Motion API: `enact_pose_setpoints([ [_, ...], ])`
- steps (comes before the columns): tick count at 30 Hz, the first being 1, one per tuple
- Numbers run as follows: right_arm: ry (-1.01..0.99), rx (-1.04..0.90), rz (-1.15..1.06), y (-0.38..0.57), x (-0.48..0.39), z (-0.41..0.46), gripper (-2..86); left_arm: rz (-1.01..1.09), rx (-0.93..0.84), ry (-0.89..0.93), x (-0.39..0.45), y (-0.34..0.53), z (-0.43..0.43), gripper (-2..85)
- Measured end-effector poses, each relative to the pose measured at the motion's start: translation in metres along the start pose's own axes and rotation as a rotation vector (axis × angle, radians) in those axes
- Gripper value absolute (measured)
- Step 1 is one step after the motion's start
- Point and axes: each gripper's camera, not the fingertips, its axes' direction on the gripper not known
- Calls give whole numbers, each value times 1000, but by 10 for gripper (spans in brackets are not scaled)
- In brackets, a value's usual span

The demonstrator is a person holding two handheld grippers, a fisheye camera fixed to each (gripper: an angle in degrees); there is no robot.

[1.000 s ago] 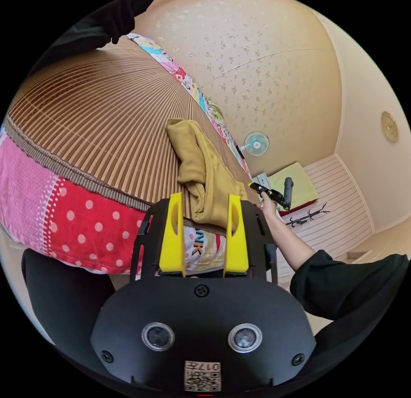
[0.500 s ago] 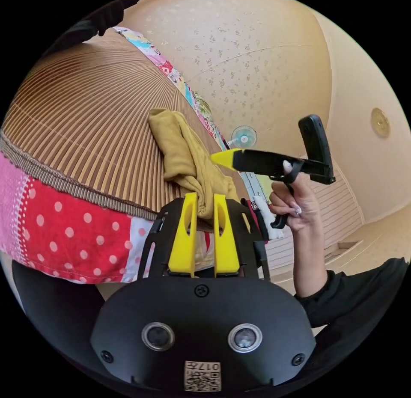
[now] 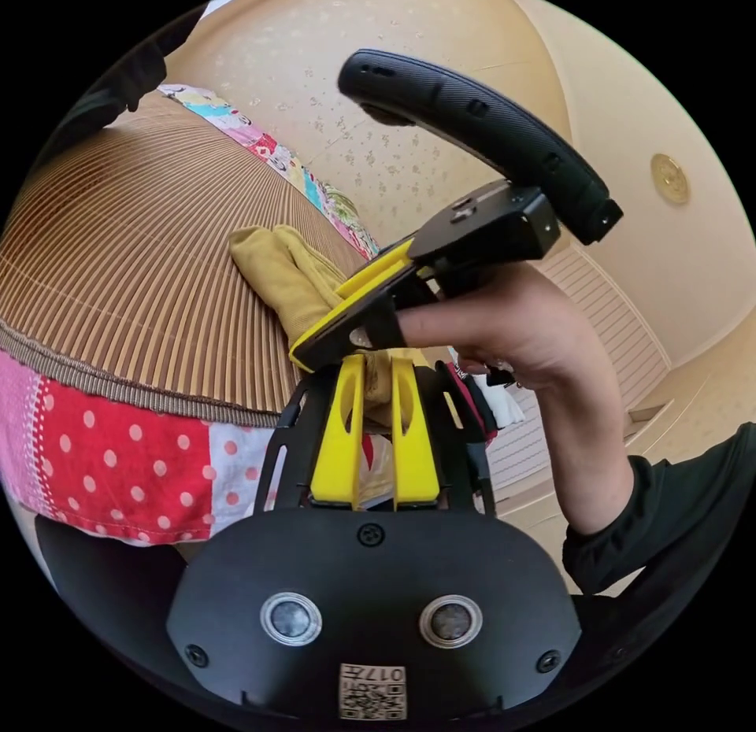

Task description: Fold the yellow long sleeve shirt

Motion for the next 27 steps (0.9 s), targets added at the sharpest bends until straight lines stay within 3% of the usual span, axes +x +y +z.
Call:
enact_pose_setpoints([
  [3,71,-9,-29,3,11,8,99,2,27,-17,1,1,-8,72],
  [5,-4,75,24,20,37,0,91,18,98,53,-2,4,-25,88],
  [8,-258,314,144,83,116,-20,86,-1,200,87,-10,10,-47,100],
  [11,-517,638,294,187,218,-14,84,-24,171,75,-17,5,-46,108],
  [13,-752,861,450,284,302,28,83,-41,119,73,-20,2,-37,115],
  [16,-903,1087,632,398,376,107,86,-55,61,113,-23,2,-23,120],
  [20,-942,1089,863,493,417,215,93,-49,-9,112,-20,4,-6,123],
  [22,-957,909,1055,523,427,289,103,-42,-25,114,-18,5,-3,124],
  [24,-1021,794,1106,534,431,327,117,-34,-35,115,-17,6,-1,125],
  [27,-1068,925,1131,573,441,334,146,-20,-34,115,-16,7,-1,126],
])
